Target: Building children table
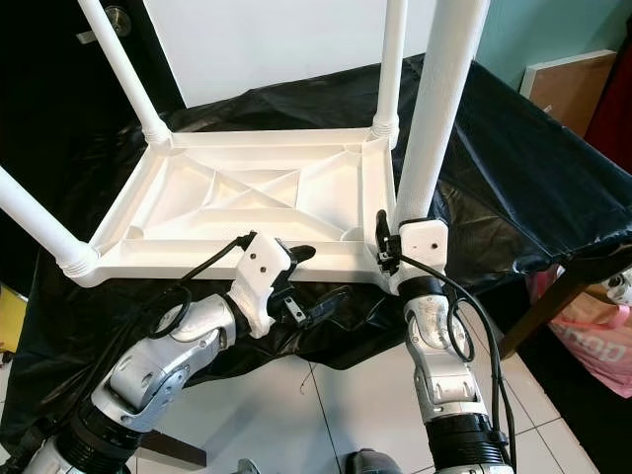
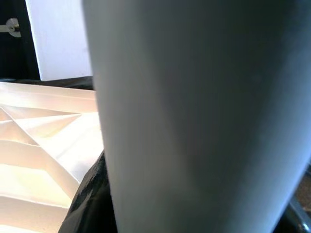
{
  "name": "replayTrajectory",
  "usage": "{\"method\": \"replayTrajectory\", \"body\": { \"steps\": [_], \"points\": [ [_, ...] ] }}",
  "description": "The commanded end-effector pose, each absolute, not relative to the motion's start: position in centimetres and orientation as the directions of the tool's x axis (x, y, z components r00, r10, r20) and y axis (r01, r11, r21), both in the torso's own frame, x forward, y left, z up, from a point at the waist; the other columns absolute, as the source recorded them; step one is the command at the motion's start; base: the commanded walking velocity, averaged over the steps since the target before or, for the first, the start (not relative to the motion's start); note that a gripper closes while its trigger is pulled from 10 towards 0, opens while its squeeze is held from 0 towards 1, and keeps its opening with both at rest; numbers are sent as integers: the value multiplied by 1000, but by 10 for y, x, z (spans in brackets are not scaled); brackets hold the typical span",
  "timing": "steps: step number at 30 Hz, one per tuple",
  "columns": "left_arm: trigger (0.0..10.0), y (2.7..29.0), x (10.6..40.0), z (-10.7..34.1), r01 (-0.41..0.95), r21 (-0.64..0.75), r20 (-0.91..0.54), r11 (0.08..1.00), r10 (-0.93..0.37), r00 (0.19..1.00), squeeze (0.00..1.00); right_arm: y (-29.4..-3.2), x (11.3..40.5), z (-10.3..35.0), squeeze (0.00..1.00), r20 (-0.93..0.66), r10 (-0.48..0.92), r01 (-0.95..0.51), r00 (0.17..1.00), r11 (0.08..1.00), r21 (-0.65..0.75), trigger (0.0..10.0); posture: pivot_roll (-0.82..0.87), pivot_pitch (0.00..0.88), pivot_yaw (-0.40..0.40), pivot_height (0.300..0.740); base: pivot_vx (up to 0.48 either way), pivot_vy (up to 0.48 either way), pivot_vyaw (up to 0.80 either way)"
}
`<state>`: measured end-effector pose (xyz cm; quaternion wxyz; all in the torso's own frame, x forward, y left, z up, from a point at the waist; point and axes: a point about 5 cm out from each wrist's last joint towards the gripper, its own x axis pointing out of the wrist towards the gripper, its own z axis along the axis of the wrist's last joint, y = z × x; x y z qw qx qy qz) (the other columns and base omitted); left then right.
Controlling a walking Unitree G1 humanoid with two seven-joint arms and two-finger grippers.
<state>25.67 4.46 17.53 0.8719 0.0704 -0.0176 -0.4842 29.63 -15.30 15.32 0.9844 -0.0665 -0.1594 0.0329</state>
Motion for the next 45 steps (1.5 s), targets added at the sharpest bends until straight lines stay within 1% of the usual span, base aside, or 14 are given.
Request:
{"method": "replayTrajectory", "body": {
  "steps": [1, 8, 12, 13, 15, 18, 21, 25, 26, 29, 32, 37, 42, 45],
  "points": [
    [10000, 41, 247, 176, 921, 143, -69, 362, -925, 374, 0, -153, 295, 131, 0, 214, 91, -62, 973, 988, -139, 10000, -155, 91, 62, 740, 0, 0, 0],
    [10000, 42, 248, 178, 920, 149, -67, 363, -924, 376, 0, -151, 295, 130, 0, 221, 117, -87, 968, 986, -139, 10000, -152, 87, 64, 740, 0, 0, 0],
    [10000, 43, 249, 180, 918, 154, -65, 364, -924, 377, 0, -148, 294, 129, 0, 209, 167, -138, 964, 980, -146, 10000, -153, 85, 67, 740, 0, 0, 0],
    [10000, 43, 249, 181, 918, 155, -66, 364, -924, 377, 0, -146, 295, 127, 0, 187, 194, -167, 963, 974, -153, 10000, -153, 85, 68, 740, 0, 0, 0],
    [10000, 43, 249, 181, 918, 155, -66, 364, -924, 377, 0, -146, 295, 127, 0, 187, 194, -167, 963, 974, -153, 10000, -153, 85, 68, 740, 0, 0, 0],
    [10000, 43, 249, 181, 919, 158, -65, 362, -924, 376, 0, -147, 298, 122, 0, 123, 216, -196, 969, 968, -155, 10000, -153, 83, 69, 740, 0, 0, 0],
    [10000, 43, 250, 182, 918, 161, -64, 362, -924, 376, 0, -150, 302, 118, 0, 72, 194, -184, 978, 974, -131, 10000, -151, 82, 68, 740, 0, 0, 0],
    [10000, 43, 250, 183, 917, 162, -63, 363, -924, 377, 0, -152, 304, 118, 0, 63, 180, -172, 982, 979, -111, 10000, -149, 80, 66, 740, 0, 0, 0],
    [10000, 43, 250, 183, 916, 164, -62, 365, -923, 379, 0, -156, 306, 118, 0, 52, 152, -148, 987, 986, -80, 10000, -147, 81, 65, 740, 0, 0, 0],
    [10000, 43, 250, 184, 915, 165, -61, 368, -922, 381, 0, -159, 307, 118, 0, 46, 125, -123, 991, 991, -52, 10000, -147, 83, 64, 740, 0, 0, 0],
    [10000, 43, 250, 184, 915, 165, -61, 368, -922, 381, 0, -159, 307, 118, 0, 46, 125, -123, 991, 991, -52, 10000, -147, 83, 64, 740, 0, 0, 0],
    [10000, 45, 250, 185, 912, 165, -58, 375, -919, 389, 0, -171, 306, 115, 0, 18, 46, -46, 999, 998, 44, 10000, -145, 87, 62, 740, 0, 0, 0],
    [10000, 44, 250, 186, 914, 165, -57, 372, -921, 385, 0, -177, 307, 115, 0, -8, 9, -8, 1000, 995, 101, 10000, -151, 90, 66, 740, 0, 0, 0],
    [10000, 44, 250, 186, 914, 165, -56, 371, -922, 384, 0, -178, 307, 115, 0, -12, 2, 0, 1000, 994, 108, 10000, -151, 90, 66, 740, 0, 0, 0]
  ]
}}
